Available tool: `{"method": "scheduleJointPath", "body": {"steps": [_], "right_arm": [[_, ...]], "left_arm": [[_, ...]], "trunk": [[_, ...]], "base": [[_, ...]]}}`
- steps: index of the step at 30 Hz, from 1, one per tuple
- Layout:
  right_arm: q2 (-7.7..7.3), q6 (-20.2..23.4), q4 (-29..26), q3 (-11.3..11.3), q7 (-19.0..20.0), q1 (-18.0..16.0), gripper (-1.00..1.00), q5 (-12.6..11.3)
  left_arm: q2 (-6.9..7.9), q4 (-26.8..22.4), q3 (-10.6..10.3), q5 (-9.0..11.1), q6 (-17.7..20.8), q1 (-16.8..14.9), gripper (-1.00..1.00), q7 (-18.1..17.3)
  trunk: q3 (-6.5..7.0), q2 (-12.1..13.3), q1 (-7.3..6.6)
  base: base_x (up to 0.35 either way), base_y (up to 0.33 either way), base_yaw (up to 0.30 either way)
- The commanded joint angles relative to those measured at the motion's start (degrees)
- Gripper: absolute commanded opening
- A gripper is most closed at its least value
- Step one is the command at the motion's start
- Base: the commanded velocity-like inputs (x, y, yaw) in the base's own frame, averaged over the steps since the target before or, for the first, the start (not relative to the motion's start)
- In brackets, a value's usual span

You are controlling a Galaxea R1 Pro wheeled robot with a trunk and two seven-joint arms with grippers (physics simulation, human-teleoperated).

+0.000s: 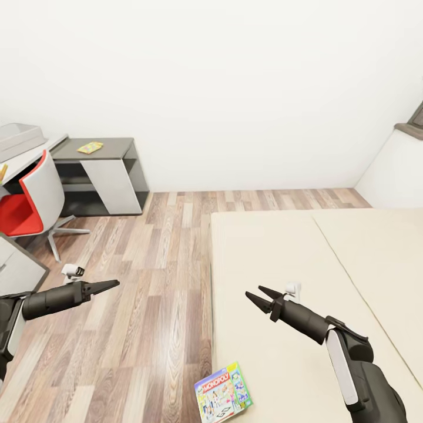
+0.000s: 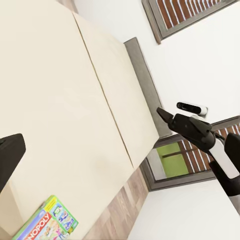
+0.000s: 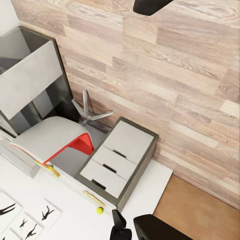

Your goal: Put all the toys in the child's room - the three board games (two on the bed and one on the table), the two jigsaw puzzles on the table, and the tennis ball on the table - inside the toy box on the table in the child's room.

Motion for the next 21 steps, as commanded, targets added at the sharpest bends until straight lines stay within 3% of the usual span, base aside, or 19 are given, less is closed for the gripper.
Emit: {"method": "scheduleJointPath", "body": {"steps": [1,21], "right_arm": [[0.01,0.4,0.0,0.0,0.1,0.0,1.0,-0.3],[0.29,0.4,0.0,0.0,0.0,0.0,1.0,-0.3]], "left_arm": [[0.01,0.0,0.0,-0.1,0.6,0.0,1.0,-0.2],[0.01,0.0,0.0,-0.1,0.6,0.0,1.0,-0.2]], "trunk": [[0.01,-0.1,0.03],[1.91,-0.1,0.03]], "base": [[0.0,0.0,0.0],[0.0,0.0,0.0]]}}
